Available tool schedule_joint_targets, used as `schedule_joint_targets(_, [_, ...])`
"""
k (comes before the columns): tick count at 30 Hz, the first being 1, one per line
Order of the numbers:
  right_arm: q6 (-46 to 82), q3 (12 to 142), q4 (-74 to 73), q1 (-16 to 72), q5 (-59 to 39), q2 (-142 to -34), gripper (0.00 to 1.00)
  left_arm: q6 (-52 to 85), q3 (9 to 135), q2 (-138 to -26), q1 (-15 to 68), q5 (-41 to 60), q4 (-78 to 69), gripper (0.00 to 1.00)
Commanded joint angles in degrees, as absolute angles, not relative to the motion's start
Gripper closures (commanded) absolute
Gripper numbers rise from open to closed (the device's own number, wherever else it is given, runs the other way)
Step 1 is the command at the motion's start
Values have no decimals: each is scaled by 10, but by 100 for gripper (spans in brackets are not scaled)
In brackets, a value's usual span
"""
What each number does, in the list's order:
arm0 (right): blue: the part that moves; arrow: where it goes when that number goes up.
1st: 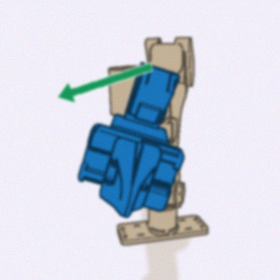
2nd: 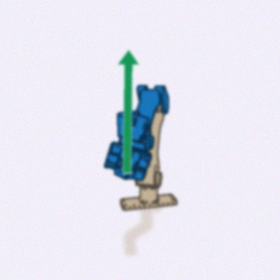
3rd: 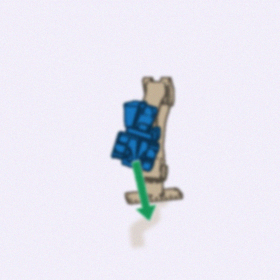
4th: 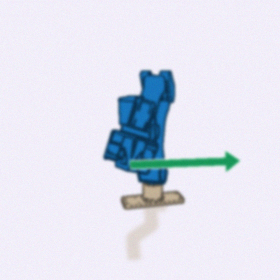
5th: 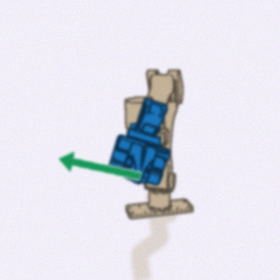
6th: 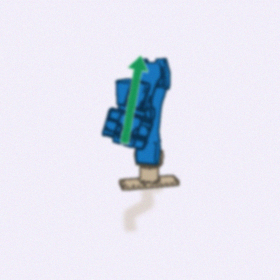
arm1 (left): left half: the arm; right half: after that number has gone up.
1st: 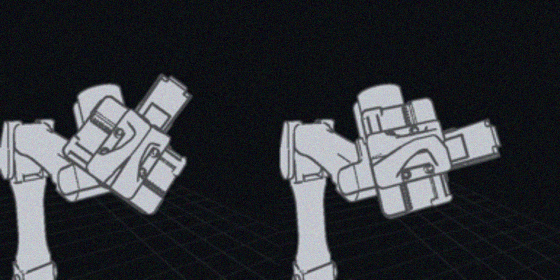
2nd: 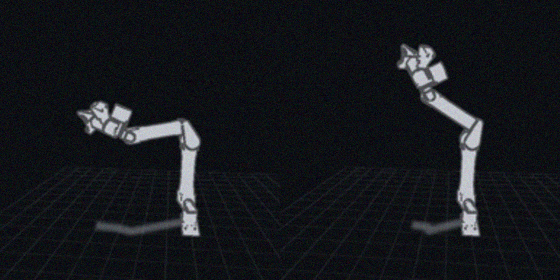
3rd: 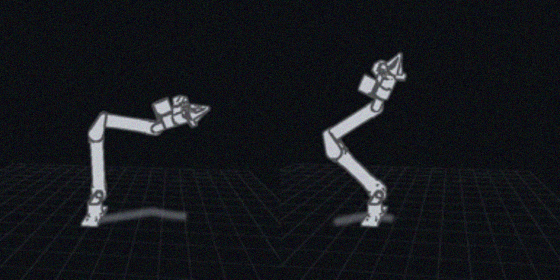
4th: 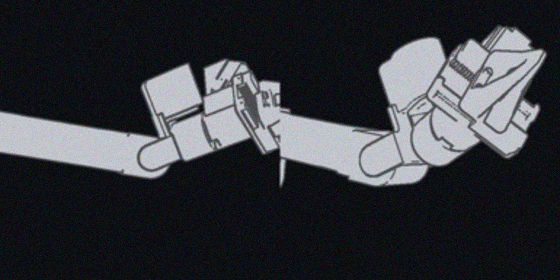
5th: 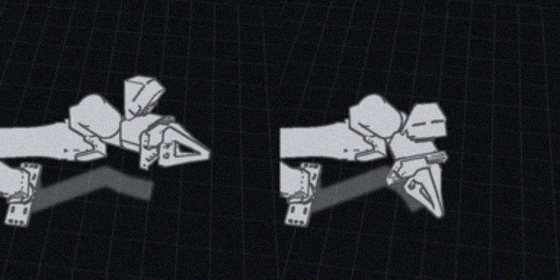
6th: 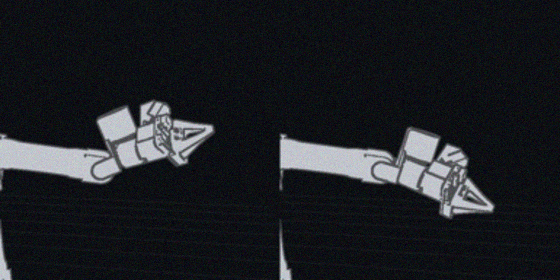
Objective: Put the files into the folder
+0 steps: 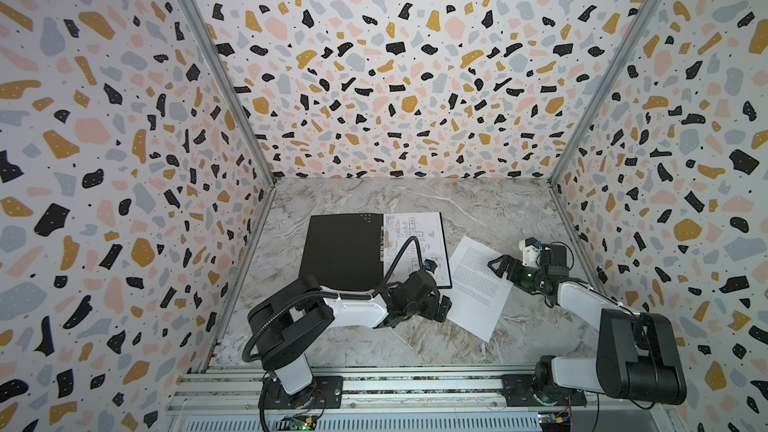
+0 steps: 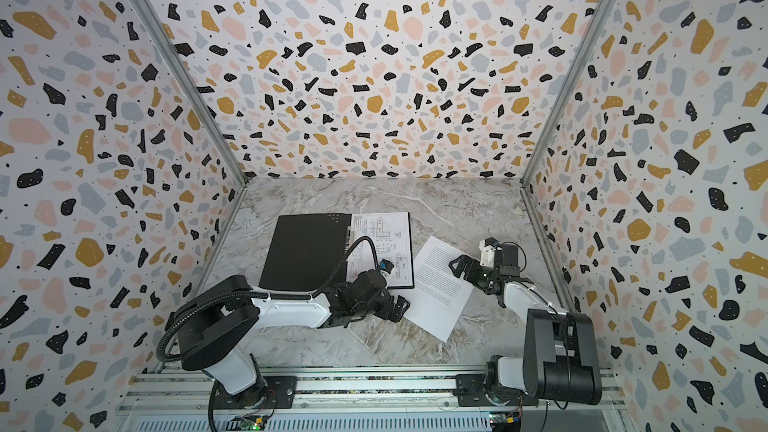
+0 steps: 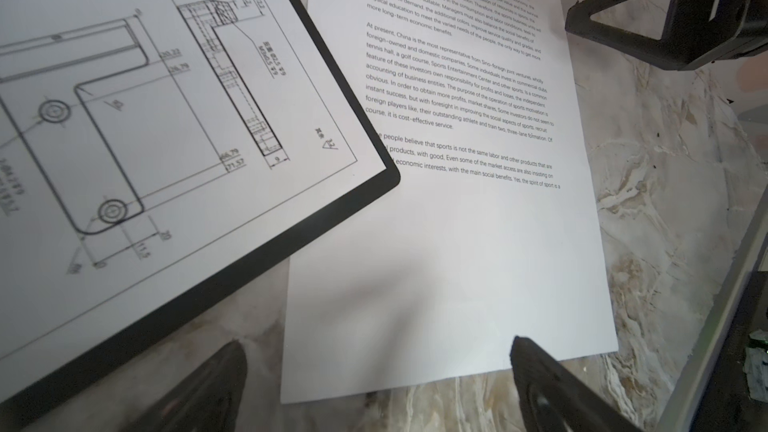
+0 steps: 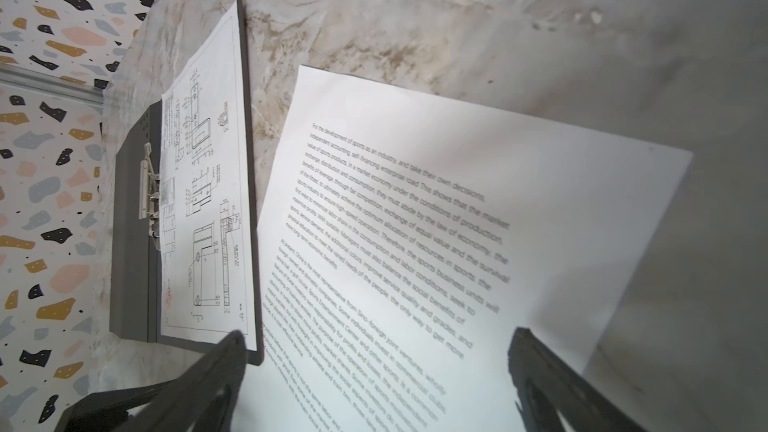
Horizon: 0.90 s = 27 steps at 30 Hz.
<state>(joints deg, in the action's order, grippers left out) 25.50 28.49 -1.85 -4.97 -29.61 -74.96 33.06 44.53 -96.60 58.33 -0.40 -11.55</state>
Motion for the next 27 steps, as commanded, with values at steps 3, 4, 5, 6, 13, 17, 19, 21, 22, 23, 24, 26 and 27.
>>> schedule_joint_targets(3, [261, 262, 9, -68, -277, -708, 2, 319, 464, -983, 593, -5, -102, 0])
schedule_joint_targets(4, [262, 257, 12, -72, -275, -703, 2, 319, 467, -986, 594, -6, -99, 0])
schedule_joint_targets(5, [263, 254, 16, -75, -273, -700, 2, 318, 470, -990, 595, -8, -95, 0])
schedule_joint_targets(6, [263, 252, 19, -78, -273, -698, 2, 318, 473, -994, 596, -8, -94, 0])
schedule_joint_targets(13, [257, 241, 33, -88, -283, -702, 4, 319, 493, -1021, 600, 0, -90, 0])
schedule_joint_targets(17, [259, 236, 33, -102, -298, -717, 6, 316, 512, -1036, 605, 4, -77, 0])
schedule_joint_targets(19, [258, 235, 34, -112, -306, -726, 7, 315, 518, -1043, 608, 4, -73, 0])
schedule_joint_targets(21, [256, 232, 33, -122, -313, -732, 7, 315, 522, -1047, 611, 7, -70, 0])
schedule_joint_targets(22, [255, 230, 33, -127, -318, -734, 7, 315, 523, -1049, 612, 9, -70, 0])
schedule_joint_targets(23, [252, 228, 34, -131, -321, -736, 8, 315, 525, -1051, 613, 10, -70, 0])
schedule_joint_targets(24, [251, 227, 34, -136, -325, -737, 8, 315, 526, -1053, 613, 11, -70, 0])
schedule_joint_targets(26, [245, 225, 34, -142, -330, -741, 8, 314, 530, -1056, 615, 14, -70, 0])
schedule_joint_targets(27, [244, 224, 33, -144, -333, -742, 8, 314, 532, -1058, 617, 16, -69, 0])
